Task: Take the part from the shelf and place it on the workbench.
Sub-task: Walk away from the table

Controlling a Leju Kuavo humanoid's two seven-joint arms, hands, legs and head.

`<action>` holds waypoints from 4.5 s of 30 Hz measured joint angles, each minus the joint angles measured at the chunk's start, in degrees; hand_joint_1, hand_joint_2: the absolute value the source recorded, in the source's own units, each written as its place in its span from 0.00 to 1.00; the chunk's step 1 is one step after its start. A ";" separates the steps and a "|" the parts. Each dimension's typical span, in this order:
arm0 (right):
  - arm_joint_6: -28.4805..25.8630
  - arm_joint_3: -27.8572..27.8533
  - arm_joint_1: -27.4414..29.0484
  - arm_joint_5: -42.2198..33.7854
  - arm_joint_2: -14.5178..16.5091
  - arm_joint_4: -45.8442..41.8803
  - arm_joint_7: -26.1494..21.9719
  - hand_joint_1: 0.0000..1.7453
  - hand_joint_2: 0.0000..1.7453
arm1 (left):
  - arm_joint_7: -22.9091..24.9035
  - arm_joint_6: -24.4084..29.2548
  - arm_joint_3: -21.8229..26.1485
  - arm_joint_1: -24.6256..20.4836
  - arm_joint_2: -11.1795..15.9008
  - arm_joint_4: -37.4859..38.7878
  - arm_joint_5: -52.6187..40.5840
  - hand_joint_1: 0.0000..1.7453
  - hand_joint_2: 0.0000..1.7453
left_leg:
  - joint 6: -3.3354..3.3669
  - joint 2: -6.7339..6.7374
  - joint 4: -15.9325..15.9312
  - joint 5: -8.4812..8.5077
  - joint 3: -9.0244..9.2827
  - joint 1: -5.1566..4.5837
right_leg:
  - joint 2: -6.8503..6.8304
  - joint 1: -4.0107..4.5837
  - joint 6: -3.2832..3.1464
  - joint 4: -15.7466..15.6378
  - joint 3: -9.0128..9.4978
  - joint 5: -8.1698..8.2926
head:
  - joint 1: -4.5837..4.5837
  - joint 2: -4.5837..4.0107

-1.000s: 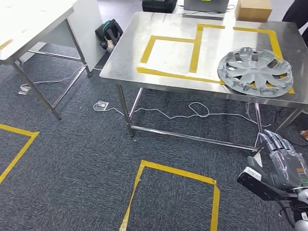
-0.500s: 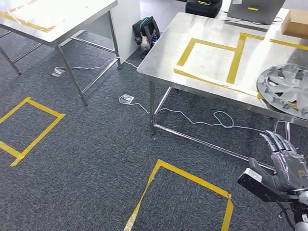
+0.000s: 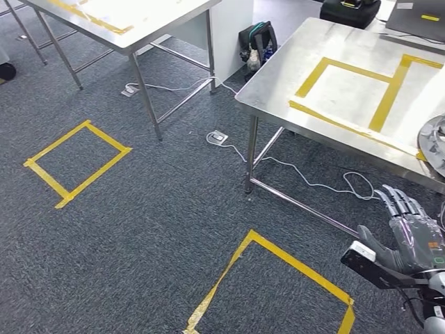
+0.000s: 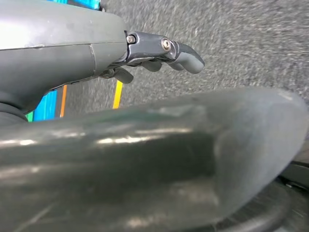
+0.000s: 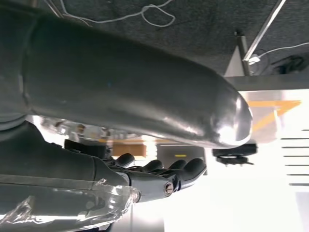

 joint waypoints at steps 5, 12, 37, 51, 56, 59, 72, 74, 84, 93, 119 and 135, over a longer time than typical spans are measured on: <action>-0.33 -0.08 -0.18 0.73 0.00 -0.02 -0.03 0.00 0.00 | 0.04 0.00 0.01 -0.15 0.04 -0.16 0.39 0.00 0.00 | 2.05 -0.19 -5.37 1.33 2.64 -0.23 | -2.14 0.34 1.54 0.09 0.76 -1.10 | 0.07 0.00; -0.68 0.23 0.51 2.29 -0.01 -0.15 -0.03 0.00 0.00 | 0.11 -0.34 -0.06 -0.43 0.07 -0.18 1.10 0.00 0.00 | 3.21 -5.22 -5.50 1.66 2.57 -0.09 | 5.12 -0.06 2.16 17.32 -8.22 -7.97 | 0.29 0.00; -1.19 0.62 0.12 3.74 -0.27 -0.54 -0.15 0.00 0.00 | -1.10 -3.12 -2.00 -1.73 -0.30 0.98 2.68 0.00 0.00 | 2.59 -0.53 -4.92 1.14 2.15 -0.27 | -0.68 0.37 1.47 2.31 -0.50 -2.54 | -0.08 0.00; -1.01 1.63 -1.80 3.69 -0.68 -0.01 -0.71 0.00 0.00 | -1.68 -3.62 -3.28 -2.18 -0.48 1.95 4.44 0.00 0.00 | 0.98 -10.62 -4.66 2.14 0.86 0.33 | 8.94 -0.74 0.79 1.85 -1.84 -0.22 | 0.15 0.00; -1.12 1.87 -2.26 3.69 -0.92 0.14 -0.71 0.00 0.00 | -1.78 -3.63 -3.91 -2.57 -0.66 2.04 5.04 0.00 0.00 | 0.32 -3.21 9.44 -5.00 -6.21 -0.05 | 4.57 -0.16 -0.48 1.42 -1.70 0.04 | -0.40 0.00; -1.12 2.11 -2.34 3.69 -0.94 0.18 -0.72 0.00 0.00 | -1.88 -3.60 -4.10 -2.61 -0.69 2.08 5.18 0.00 0.00 | 0.51 -2.40 9.64 -3.50 -6.02 -0.07 | 1.89 0.09 -0.68 1.43 -1.55 -0.16 | -0.40 0.00; -1.15 2.78 -3.00 3.69 -1.27 0.49 -0.73 0.00 0.00 | -2.14 -3.50 -4.43 -2.79 -0.59 2.21 5.61 0.00 0.00 | 3.09 -3.82 -5.02 1.46 1.87 -0.24 | 4.94 0.23 1.69 17.76 -8.75 -8.67 | 0.37 0.00; -1.14 2.93 -2.98 3.69 -1.27 0.60 -0.73 0.00 0.00 | -2.15 -3.50 -4.44 -2.78 -0.60 2.22 5.61 0.00 0.00 | 3.06 -5.50 -4.98 1.50 1.98 -0.22 | 5.27 0.15 1.65 16.36 -8.69 -6.37 | 0.38 0.00; -1.28 3.06 -3.32 3.69 -1.58 0.64 -0.82 0.00 0.00 | -2.64 -4.21 -5.39 -2.81 -0.66 2.56 7.03 0.00 0.00 | 0.31 -6.40 -0.54 -0.44 -1.33 0.02 | 6.61 -0.37 -0.28 1.47 -1.87 0.43 | -0.04 0.00; -1.25 3.47 -3.83 3.73 -1.67 0.64 -0.93 0.00 0.00 | -3.36 -4.60 -5.97 -3.37 -0.94 3.09 8.39 0.00 0.00 | 1.09 2.24 -3.04 0.69 1.62 -0.84 | -0.51 0.61 -0.29 1.60 -1.64 -0.10 | -0.25 0.00; -1.28 4.82 -4.66 3.92 -2.05 1.03 -1.04 0.00 0.00 | -3.50 -4.46 -7.05 -3.66 -1.14 3.80 8.64 0.00 0.00 | 0.06 -2.68 11.61 -5.51 -6.70 -0.13 | 2.66 -0.11 -0.71 1.55 -2.35 0.61 | 0.10 0.00; -1.16 5.40 -5.21 3.91 -2.05 1.47 -1.04 0.00 0.00 | -3.45 -4.04 -7.69 -4.07 -1.09 3.98 8.80 0.00 0.00 | 2.88 -5.64 -5.10 1.25 2.41 -0.19 | 5.16 0.08 1.75 16.89 -9.46 -5.83 | 0.75 0.00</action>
